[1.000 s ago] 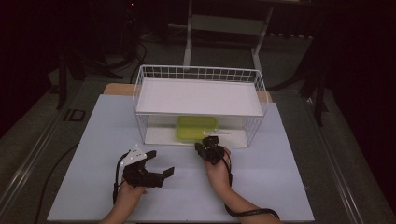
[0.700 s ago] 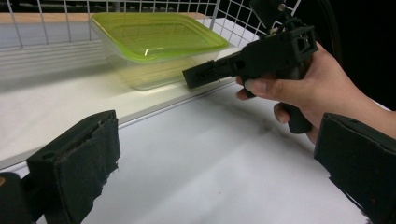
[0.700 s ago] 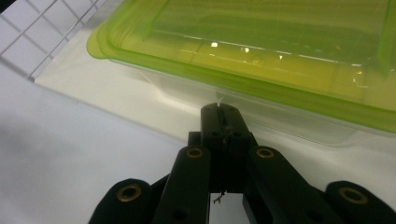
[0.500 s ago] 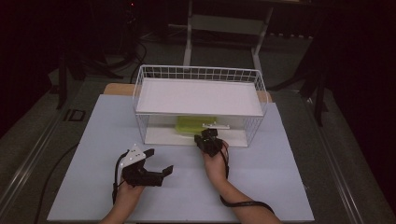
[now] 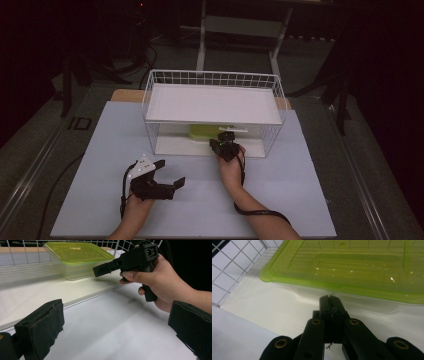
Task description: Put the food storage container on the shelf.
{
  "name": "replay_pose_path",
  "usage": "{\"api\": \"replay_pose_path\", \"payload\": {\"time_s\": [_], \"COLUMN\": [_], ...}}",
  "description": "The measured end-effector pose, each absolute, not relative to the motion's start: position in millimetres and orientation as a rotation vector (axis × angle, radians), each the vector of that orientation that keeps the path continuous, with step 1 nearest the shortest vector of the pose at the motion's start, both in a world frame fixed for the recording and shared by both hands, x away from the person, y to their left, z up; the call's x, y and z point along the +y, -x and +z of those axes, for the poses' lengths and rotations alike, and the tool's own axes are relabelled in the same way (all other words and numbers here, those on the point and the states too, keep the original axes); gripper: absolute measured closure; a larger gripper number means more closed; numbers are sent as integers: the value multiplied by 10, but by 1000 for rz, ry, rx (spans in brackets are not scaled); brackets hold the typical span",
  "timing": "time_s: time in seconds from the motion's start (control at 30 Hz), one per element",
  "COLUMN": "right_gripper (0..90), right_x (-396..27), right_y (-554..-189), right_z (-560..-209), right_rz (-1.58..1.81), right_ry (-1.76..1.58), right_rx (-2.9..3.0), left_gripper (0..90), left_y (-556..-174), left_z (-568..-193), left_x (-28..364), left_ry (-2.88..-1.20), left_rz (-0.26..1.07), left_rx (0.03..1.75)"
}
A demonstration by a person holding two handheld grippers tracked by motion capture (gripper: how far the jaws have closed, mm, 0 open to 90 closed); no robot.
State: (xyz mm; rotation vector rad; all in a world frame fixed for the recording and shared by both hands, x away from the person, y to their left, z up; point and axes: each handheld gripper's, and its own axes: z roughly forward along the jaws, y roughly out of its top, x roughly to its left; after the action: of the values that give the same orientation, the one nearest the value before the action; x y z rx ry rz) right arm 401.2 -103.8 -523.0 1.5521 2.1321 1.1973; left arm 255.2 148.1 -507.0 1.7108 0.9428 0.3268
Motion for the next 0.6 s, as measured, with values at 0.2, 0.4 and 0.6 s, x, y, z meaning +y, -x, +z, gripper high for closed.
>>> {"api": "replay_pose_path", "payload": {"time_s": [0.2, 0.4, 0.6], "right_gripper": [894, 888, 859], "right_x": [-1008, -1003, -1061], "right_y": [-3996, -3890, -3721], "right_z": [-5234, -5169, -5114], "right_rz": [1194, 1186, 1192], "right_ry": [-1547, -1447, -1401], "right_rx": [2135, 2172, 2213], "left_gripper": [13, 13, 13], "left_y": [-2553, -2544, -2549], "left_z": [-5075, -5055, -5049], "left_x": [1475, 1480, 1475], "left_ry": [-1721, -1709, -1699], "left_rz": [327, 311, 303], "left_rx": [942, 916, 915]}}
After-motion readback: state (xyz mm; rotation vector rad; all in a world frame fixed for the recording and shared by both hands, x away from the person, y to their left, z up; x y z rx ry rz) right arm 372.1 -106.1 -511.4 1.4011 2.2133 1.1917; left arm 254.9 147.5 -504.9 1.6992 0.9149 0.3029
